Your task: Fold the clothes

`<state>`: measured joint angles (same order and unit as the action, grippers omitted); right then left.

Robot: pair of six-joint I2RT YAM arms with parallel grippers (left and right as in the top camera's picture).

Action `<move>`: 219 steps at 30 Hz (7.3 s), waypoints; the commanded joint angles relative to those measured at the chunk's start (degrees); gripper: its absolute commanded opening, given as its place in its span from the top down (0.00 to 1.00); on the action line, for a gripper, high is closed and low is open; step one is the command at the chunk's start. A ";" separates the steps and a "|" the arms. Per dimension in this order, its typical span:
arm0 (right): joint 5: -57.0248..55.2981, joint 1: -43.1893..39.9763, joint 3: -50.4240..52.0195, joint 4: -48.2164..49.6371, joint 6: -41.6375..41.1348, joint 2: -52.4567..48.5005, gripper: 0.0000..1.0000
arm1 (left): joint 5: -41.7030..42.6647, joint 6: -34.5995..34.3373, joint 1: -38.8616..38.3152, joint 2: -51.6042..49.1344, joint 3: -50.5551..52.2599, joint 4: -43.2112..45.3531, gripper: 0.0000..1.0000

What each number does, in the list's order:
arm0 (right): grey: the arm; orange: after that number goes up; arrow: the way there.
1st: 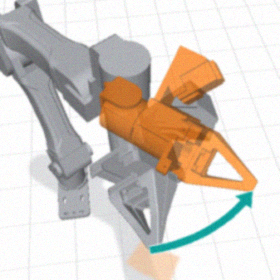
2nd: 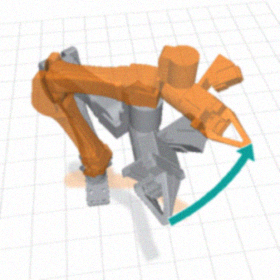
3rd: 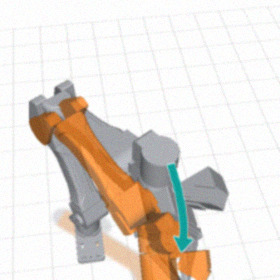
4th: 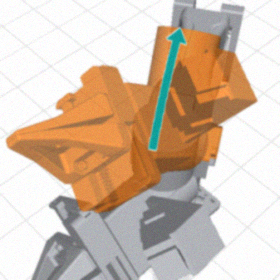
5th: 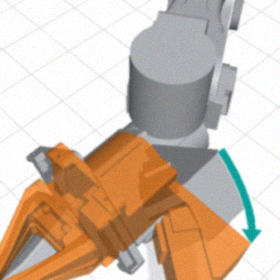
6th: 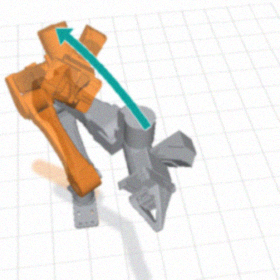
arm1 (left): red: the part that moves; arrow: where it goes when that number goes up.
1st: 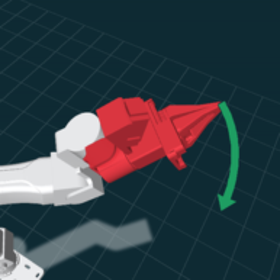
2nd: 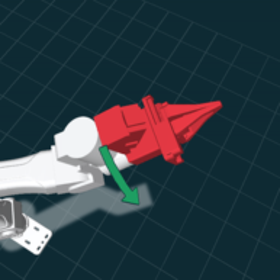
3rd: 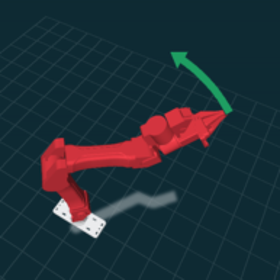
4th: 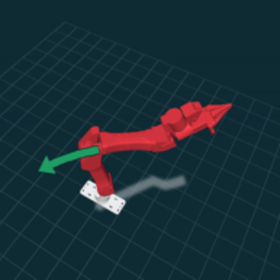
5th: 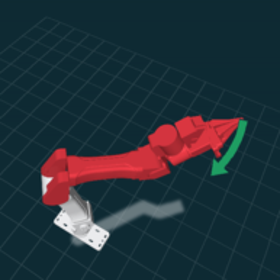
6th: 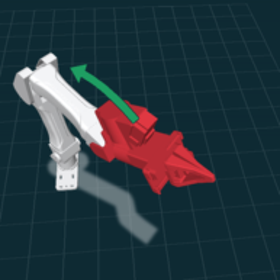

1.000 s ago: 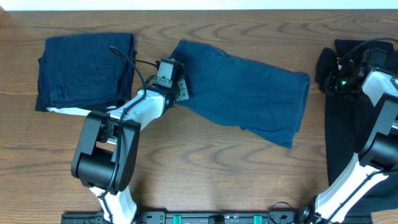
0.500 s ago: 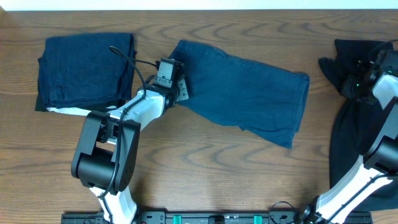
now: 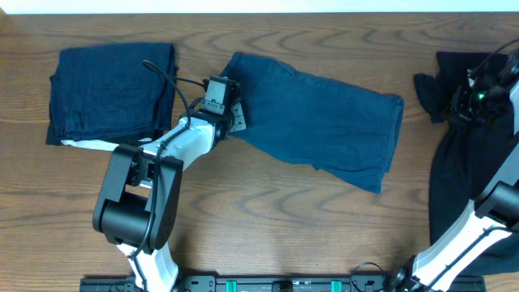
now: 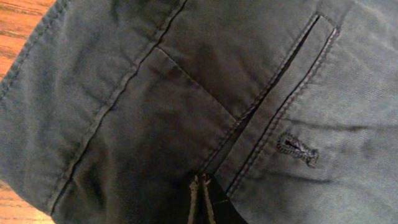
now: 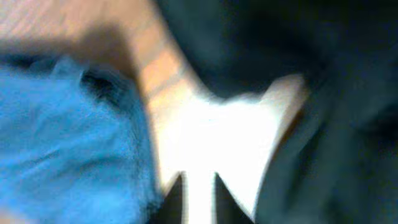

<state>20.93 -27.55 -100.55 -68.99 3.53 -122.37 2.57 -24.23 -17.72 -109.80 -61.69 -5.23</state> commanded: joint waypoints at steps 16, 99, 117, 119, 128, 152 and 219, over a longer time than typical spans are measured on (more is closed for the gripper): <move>7.67 6.62 10.34 -1.46 1.01 0.11 0.99 | -1.75 -0.31 0.57 0.39 0.70 -0.94 0.93; -4.76 22.45 12.87 39.39 23.17 2.10 0.59 | 8.26 4.50 -0.59 16.31 -4.22 -27.67 0.83; -6.23 21.14 12.92 42.25 30.42 -1.31 0.60 | 8.28 4.50 -0.59 15.61 -4.22 -27.06 0.83; -6.34 20.85 12.92 42.21 30.42 -1.81 0.59 | 8.28 4.50 -0.59 15.61 -4.22 -27.06 0.83; -7.63 19.23 12.92 45.16 30.42 -2.71 0.60 | 8.28 4.50 -0.59 15.61 -4.22 -27.26 0.83; -1.64 18.80 9.33 39.74 31.08 -0.90 0.59 | 8.28 4.48 -0.59 15.61 -4.22 -26.75 0.83; -3.48 19.80 11.30 39.54 31.15 -0.46 0.99 | 8.28 4.48 -0.59 15.61 -4.17 -26.80 0.78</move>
<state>16.08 -8.64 -89.49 -28.80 35.97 -126.02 11.62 -20.51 -18.48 -93.54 -65.67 -32.10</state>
